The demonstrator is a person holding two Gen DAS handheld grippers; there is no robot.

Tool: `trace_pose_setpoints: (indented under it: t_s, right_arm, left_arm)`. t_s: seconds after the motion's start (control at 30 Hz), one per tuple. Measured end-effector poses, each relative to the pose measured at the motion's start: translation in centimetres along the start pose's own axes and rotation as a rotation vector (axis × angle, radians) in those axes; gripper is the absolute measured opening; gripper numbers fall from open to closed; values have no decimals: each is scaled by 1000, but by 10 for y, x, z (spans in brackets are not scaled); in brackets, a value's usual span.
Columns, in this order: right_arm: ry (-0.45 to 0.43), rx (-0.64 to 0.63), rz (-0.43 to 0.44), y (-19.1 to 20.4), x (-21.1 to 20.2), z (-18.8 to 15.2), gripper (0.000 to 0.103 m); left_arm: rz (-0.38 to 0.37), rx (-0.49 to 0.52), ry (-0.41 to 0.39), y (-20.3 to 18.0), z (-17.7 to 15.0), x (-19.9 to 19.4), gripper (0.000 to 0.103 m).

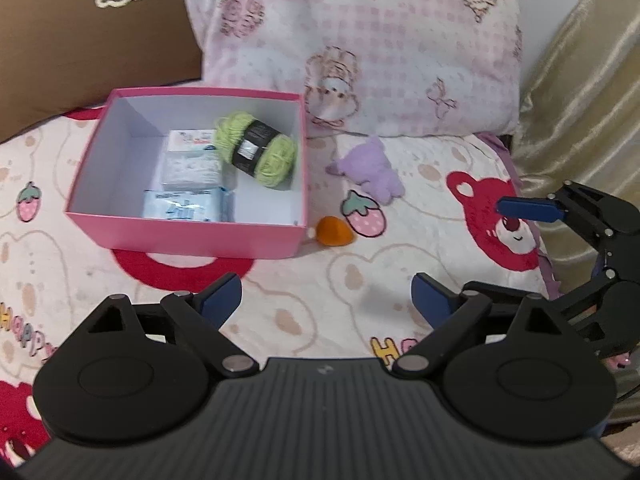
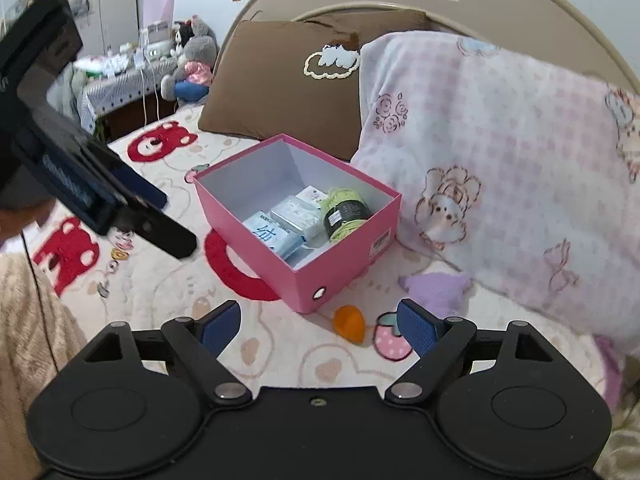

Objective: Organize objects
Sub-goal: 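Open the left gripper and withdraw it from the pink box, then move the left gripper down to the orange makeup sponge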

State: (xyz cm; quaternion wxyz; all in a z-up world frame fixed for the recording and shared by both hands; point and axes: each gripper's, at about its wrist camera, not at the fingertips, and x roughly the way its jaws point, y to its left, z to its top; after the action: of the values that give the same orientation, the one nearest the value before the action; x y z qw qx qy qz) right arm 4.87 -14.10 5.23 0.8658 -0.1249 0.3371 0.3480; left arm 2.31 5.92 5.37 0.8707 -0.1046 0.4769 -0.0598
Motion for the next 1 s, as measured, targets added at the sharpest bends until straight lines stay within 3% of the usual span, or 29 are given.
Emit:
trace_pose_setpoints:
  t_s: [0.17, 0.63, 0.83, 1.0]
  right_arm:
    - [-41, -25, 12, 0, 4, -10, 88]
    - [-47, -64, -50, -3, 57, -44, 88]
    - [-1, -130, -66, 3, 91, -65, 88]
    - [48, -134, -68, 4, 116, -72, 88]
  left_arm:
    - [-49, -30, -22, -7, -4, 12, 92]
    - [-61, -51, -45, -10, -22, 69, 92]
    - [-15, -37, -72, -5, -29, 97, 92]
    - [-59, -93, -71, -1, -39, 123, 92]
